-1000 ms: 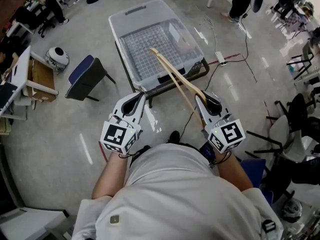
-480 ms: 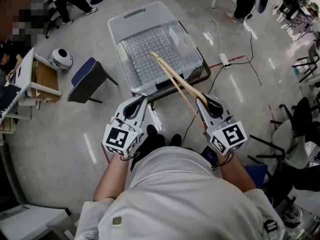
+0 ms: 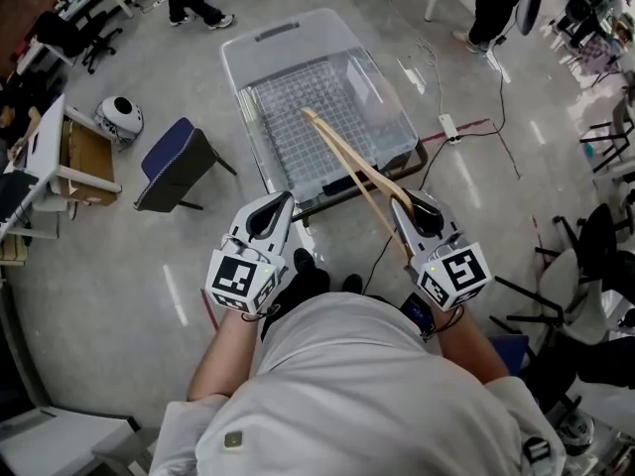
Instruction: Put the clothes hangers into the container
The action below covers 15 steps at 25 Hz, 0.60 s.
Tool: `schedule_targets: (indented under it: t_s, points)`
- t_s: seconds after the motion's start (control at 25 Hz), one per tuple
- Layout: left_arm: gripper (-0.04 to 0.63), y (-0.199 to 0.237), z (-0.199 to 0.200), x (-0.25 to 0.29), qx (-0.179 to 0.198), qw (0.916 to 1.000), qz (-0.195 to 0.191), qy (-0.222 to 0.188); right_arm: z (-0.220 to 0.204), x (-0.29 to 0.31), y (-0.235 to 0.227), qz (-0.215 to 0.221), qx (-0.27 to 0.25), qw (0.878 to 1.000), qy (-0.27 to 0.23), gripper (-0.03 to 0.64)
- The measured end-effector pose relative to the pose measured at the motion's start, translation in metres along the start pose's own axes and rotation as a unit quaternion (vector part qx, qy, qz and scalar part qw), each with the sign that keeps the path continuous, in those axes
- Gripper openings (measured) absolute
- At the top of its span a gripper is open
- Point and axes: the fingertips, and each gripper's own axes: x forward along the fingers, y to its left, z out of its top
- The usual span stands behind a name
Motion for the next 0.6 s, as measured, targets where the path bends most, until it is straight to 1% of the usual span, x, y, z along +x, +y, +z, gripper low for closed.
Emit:
schedule_targets:
  t_s: [0.28,0.44,0.6]
  points:
    - [0.017,0.07,0.012,-0.002,0.002,0.9999,0.001,-0.016,0.031,0.064,0.018,0.0,-0.014,1.0,-0.015,0.066]
    - [0.017,0.101,0.018,-0.014,0.007,0.9996,-0.004,-0.026,0.048,0.094,0.034,-0.003,-0.023,0.999,-0.028,0.066]
    - [0.017,0.127,0.018,-0.021,0.01,0.9995,-0.006,-0.03,0.065,0.123,0.039,-0.006,-0.028,0.999,-0.044,0.066]
